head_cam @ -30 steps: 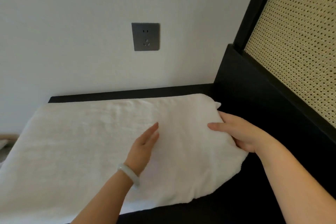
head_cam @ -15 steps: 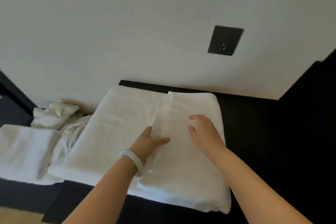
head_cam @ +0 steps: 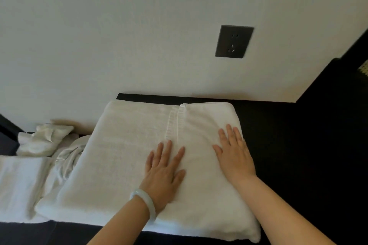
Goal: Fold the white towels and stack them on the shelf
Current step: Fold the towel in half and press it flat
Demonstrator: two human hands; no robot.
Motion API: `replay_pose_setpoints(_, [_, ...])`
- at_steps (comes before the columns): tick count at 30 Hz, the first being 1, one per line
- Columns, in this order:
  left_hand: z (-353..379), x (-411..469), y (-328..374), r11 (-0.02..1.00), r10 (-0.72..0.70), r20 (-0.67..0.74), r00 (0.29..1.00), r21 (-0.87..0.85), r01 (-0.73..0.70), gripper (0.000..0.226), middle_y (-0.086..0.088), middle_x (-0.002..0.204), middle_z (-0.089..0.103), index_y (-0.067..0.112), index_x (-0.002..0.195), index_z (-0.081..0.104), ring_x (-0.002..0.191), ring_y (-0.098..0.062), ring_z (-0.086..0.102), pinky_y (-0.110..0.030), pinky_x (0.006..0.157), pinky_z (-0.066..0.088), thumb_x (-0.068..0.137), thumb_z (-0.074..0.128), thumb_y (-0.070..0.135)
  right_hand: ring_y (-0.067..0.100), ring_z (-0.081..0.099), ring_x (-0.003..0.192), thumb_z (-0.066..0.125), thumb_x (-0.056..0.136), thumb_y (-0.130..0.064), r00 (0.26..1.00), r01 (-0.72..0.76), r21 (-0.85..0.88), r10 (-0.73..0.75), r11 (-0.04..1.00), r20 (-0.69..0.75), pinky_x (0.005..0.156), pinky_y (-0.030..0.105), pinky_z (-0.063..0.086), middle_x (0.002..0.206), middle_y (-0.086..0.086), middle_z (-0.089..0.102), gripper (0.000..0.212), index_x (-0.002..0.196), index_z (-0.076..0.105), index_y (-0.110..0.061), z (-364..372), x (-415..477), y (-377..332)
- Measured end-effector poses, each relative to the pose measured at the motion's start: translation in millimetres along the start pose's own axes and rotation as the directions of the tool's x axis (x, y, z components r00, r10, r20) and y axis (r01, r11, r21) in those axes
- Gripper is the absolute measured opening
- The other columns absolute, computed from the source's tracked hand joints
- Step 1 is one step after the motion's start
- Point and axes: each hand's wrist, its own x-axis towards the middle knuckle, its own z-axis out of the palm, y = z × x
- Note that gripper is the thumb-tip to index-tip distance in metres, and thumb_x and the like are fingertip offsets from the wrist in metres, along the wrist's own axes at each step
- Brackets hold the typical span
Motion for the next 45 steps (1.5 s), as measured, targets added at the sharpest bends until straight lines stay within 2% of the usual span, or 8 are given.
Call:
replay_pose_setpoints(11, [38, 47, 135, 0.990, -0.008, 0.042, 0.999, -0.143, 0.014, 0.081, 0.006, 0.161, -0.023, 0.028, 0.153, -0.020, 0.144, -0.021, -0.033, -0.041, 0.116, -0.023, 0.097, 0.030, 0.058, 0.014, -0.013, 0.152, 0.017, 0.102, -0.055, 0.996, -0.024, -0.111, 0.033, 0.993, 0.082, 0.122, 0.044, -0.011, 0.167, -0.006, -0.008, 0.063, 0.159, 0.005, -0.031, -44, 5, 144])
replay_pose_setpoints(14, [33, 57, 144, 0.975, -0.090, -0.012, 0.996, -0.203, 0.086, 0.086, 0.007, 0.163, 0.007, 0.022, 0.157, 0.001, 0.149, -0.022, -0.005, -0.040, 0.121, -0.002, 0.092, 0.049, 0.052, 0.023, 0.009, 0.150, 0.034, 0.102, -0.049, 1.000, 0.013, -0.093, -0.013, 0.996, 0.006, 0.119, 0.045, 0.006, 0.164, 0.002, 0.017, 0.055, 0.153, 0.031, -0.028, -59, 11, 130])
replay_pose_setpoints(17, [21, 62, 142, 0.939, -0.158, -0.088, 0.984, -0.320, 0.122, 0.071, 0.003, 0.139, 0.042, 0.018, 0.145, 0.031, 0.128, -0.022, 0.034, -0.030, 0.108, 0.027, 0.087, 0.065, 0.041, 0.023, 0.050, 0.116, 0.052, 0.100, -0.036, 0.998, 0.065, 0.230, -0.065, 0.971, -0.005, 0.099, 0.034, 0.039, 0.125, 0.004, 0.051, 0.039, 0.132, 0.057, -0.015, -70, 23, 88])
replay_pose_setpoints(22, [0, 72, 151, 0.818, -0.286, 0.156, 0.946, -0.475, 0.325, 0.039, -0.005, 0.100, 0.063, 0.012, 0.107, 0.050, 0.091, -0.023, 0.063, -0.030, 0.075, 0.051, 0.085, 0.072, 0.035, 0.025, 0.057, 0.100, 0.049, 0.100, -0.046, 0.987, -0.017, 0.271, -0.027, 0.962, 0.156, 0.080, 0.035, 0.046, 0.121, 0.010, 0.056, 0.045, 0.126, 0.049, -0.008, -73, 50, 34])
replay_pose_setpoints(28, [-9, 71, 171, 0.867, -0.279, 0.380, 0.882, -0.295, 0.402, 0.036, 0.000, 0.083, 0.058, 0.016, 0.094, 0.055, 0.078, -0.019, 0.058, -0.030, 0.072, 0.049, 0.083, 0.072, 0.046, 0.030, 0.058, 0.102, 0.058, 0.093, -0.031, 0.969, -0.129, 0.095, 0.105, 0.987, 0.222, 0.070, 0.034, 0.041, 0.117, 0.011, 0.057, 0.055, 0.135, 0.033, -0.006, -71, 67, 13])
replay_pose_setpoints(36, [-13, 58, 153, 0.671, -0.311, 0.374, 0.874, -0.565, 0.480, 0.051, -0.004, 0.105, 0.065, 0.009, 0.114, 0.059, 0.090, -0.017, 0.062, -0.030, 0.082, 0.052, 0.078, 0.078, 0.039, 0.027, 0.052, 0.081, 0.049, 0.093, -0.016, 0.999, -0.032, 0.312, 0.033, 0.950, 0.003, 0.066, 0.032, 0.039, 0.109, 0.013, 0.061, 0.039, 0.130, 0.041, -0.005, -87, 71, 11])
replay_pose_setpoints(41, [-11, 45, 126, 0.758, -0.335, 0.409, 0.849, -0.419, 0.501, 0.029, 0.003, 0.068, 0.057, 0.015, 0.072, 0.057, 0.059, -0.011, 0.052, -0.021, 0.059, 0.044, 0.081, 0.077, 0.034, 0.033, 0.053, 0.114, 0.045, 0.102, -0.039, 0.952, 0.057, 0.289, -0.139, 0.956, 0.273, 0.091, 0.035, 0.044, 0.128, 0.015, 0.045, 0.046, 0.139, 0.044, -0.011, -61, 72, 2])
replay_pose_setpoints(45, [-6, 41, 123, 0.751, -0.343, 0.386, 0.856, -0.435, 0.497, 0.033, 0.004, 0.062, 0.052, 0.016, 0.065, 0.051, 0.055, -0.011, 0.049, -0.020, 0.053, 0.039, 0.082, 0.076, 0.031, 0.035, 0.039, 0.129, 0.042, 0.102, -0.038, 0.987, 0.148, 0.091, -0.153, 0.985, 0.043, 0.105, 0.042, 0.033, 0.138, 0.015, 0.040, 0.046, 0.145, 0.045, -0.023, -46, 71, 9])
